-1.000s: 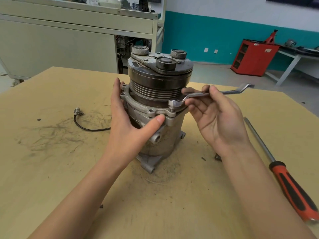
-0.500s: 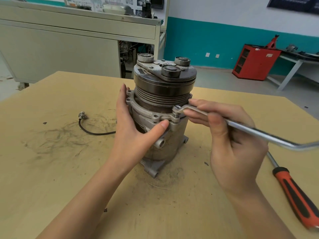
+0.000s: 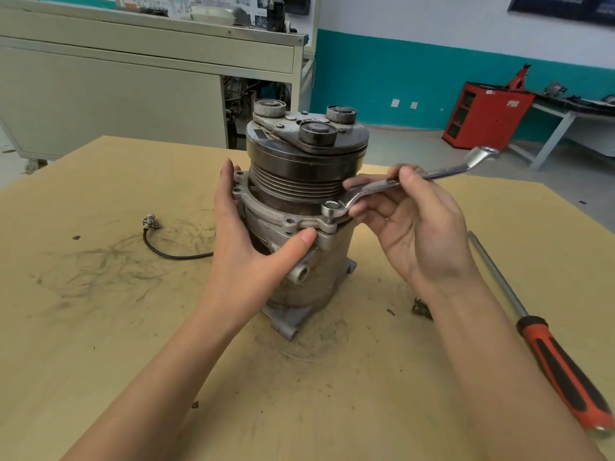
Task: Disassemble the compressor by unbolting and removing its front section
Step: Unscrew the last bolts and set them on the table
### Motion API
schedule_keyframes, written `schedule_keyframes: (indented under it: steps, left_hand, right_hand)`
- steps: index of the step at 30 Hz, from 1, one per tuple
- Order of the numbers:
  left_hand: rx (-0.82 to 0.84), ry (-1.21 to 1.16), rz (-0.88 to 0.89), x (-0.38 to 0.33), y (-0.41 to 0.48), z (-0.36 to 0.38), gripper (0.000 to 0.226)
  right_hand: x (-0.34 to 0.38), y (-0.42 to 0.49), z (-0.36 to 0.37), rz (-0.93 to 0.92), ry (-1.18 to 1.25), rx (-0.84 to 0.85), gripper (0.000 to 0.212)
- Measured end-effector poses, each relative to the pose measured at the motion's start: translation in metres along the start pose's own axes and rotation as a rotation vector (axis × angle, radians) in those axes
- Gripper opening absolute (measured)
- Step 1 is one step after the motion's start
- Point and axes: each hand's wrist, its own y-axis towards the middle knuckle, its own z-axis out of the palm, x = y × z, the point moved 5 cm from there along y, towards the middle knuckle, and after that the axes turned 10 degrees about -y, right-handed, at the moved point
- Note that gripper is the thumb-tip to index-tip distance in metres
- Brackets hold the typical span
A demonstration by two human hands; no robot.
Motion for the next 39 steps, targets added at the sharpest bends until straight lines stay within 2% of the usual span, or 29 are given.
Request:
schedule_keyframes:
  steps: [3,5,8,11,20,24,28,32,37,39]
  left_hand:
    - [0.001,-0.003,0.004,0.001,0.0,-0.001,0.117]
    - [0.005,-0.007,0.007,0.001,0.001,-0.001,0.116]
    - [0.008,-0.012,0.002,0.001,0.001,-0.001,0.116]
    - [0.008,-0.003,-0.001,0.001,0.0,-0.001,0.117]
    - [0.011,-0.009,0.003,0.0,0.0,-0.001,0.116]
    - [0.001,0.0,0.003,0.0,0.0,-0.002,0.116]
    - [0.002,-0.001,0.007,0.001,0.0,-0.001,0.115]
    - [0.001,0.01,0.004,0.002,0.0,-0.002,0.115]
    - [-0.003,0.019,0.011,0.001,0.0,-0.001,0.115]
    - [-0.006,0.017,0.013,0.002,0.0,-0.001,0.116]
  right_hand:
    - [0.005,-0.002,-0.001,-0.055,-0.012,-0.016,0.028]
    - [0.016,-0.009,-0.002,-0.2,-0.082,-0.073,0.028]
    - [0.032,-0.028,0.003,-0.443,-0.315,-0.177,0.023]
    - [0.034,-0.045,0.016,-0.601,-0.493,-0.19,0.017]
    - [0.025,-0.06,0.027,-0.783,-0.835,-0.066,0.022]
    - [0.019,-0.06,0.029,-0.801,-0.838,-0.071,0.024]
    - [0.014,-0.052,0.028,-0.75,-0.672,-0.094,0.018]
    - [0.008,-0.041,0.016,-0.598,-0.416,-0.137,0.015]
    - [-0.004,-0.007,0.0,-0.048,0.016,-0.039,0.027]
    - [-0.006,-0.002,-0.002,0.066,0.1,-0.065,0.032]
